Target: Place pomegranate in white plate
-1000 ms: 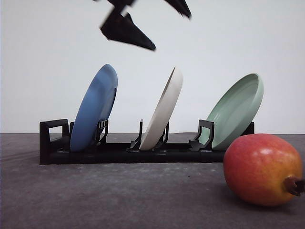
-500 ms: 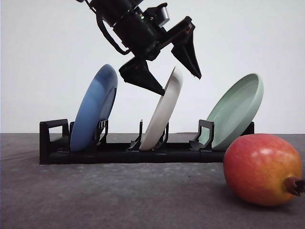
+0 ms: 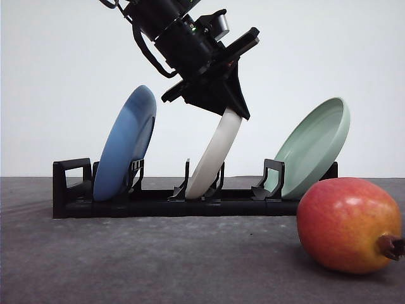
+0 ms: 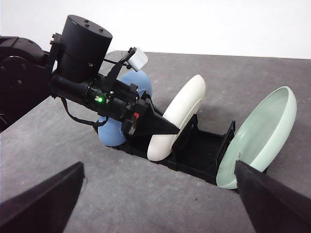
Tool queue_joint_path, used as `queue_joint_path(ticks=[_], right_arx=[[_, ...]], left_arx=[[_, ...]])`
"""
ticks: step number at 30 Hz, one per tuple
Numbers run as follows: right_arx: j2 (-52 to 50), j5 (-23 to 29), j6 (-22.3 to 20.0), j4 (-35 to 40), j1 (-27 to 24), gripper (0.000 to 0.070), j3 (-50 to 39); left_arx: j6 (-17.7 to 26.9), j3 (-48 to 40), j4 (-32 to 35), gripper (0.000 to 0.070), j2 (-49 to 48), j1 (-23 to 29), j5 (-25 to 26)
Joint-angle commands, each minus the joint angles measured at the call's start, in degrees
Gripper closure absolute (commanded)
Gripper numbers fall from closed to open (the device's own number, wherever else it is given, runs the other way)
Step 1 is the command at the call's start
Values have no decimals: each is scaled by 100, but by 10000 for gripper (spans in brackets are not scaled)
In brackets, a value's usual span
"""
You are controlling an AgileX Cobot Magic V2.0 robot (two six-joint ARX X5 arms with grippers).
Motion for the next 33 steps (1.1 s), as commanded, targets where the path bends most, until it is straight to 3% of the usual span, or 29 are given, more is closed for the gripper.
queue_joint_path(ticks=[1, 13, 23, 33], right_arx=[[26, -2, 46, 37, 7, 69, 103], [27, -2, 44, 35, 7, 69, 103], [28, 16, 44, 33, 7, 69, 103], [28, 20, 48, 20, 7, 69, 103]], left_arx=[[30, 146, 28, 700, 122, -66, 44], [4, 148, 17, 700, -68, -73, 50], [-12, 148, -100, 700, -995, -227, 53], [102, 148, -1127, 700, -2284, -713, 94]])
